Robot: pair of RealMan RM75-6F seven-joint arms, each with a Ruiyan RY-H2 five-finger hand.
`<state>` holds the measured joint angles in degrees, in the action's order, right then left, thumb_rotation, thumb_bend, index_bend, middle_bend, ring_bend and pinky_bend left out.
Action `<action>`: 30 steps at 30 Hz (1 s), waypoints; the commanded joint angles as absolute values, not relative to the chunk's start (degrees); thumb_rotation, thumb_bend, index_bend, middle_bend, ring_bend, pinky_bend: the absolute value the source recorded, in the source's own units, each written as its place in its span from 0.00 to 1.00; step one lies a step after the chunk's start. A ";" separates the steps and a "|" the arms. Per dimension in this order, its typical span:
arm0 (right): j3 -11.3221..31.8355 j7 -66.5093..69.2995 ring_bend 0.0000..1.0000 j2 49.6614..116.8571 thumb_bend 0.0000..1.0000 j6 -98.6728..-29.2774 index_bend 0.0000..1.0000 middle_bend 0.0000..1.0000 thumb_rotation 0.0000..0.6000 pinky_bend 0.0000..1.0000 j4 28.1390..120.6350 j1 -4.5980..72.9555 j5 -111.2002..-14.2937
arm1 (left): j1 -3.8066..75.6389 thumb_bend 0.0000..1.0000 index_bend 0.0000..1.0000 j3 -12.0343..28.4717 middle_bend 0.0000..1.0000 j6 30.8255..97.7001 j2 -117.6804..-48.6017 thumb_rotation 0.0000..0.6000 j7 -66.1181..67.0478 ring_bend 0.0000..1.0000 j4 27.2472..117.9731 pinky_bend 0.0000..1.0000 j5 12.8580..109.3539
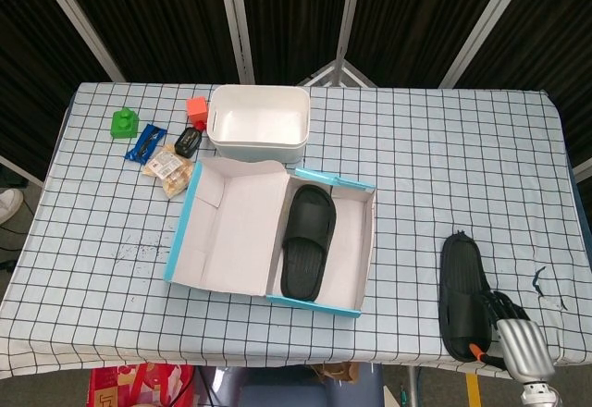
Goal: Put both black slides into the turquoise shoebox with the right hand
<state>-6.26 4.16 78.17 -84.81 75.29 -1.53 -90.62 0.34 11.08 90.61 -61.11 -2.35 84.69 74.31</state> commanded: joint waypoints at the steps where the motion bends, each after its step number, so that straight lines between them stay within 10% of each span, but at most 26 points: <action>1: -6.13 4.02 0.14 78.49 0.19 -84.32 0.21 0.19 1.00 0.25 74.94 -1.30 -90.78 | 0.29 0.36 0.02 11.09 0.00 90.75 -61.10 1.00 -2.34 0.00 84.72 0.00 74.35; 30: -4.83 2.45 0.14 79.91 0.19 -82.19 0.21 0.19 1.00 0.25 73.70 0.31 -91.53 | 0.42 0.36 0.02 11.12 0.00 90.65 -61.40 1.00 -1.47 0.00 84.65 0.00 74.09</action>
<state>-4.86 2.55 79.97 -82.28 73.61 0.23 -91.49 0.41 11.12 90.66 -61.40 -1.48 84.66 74.10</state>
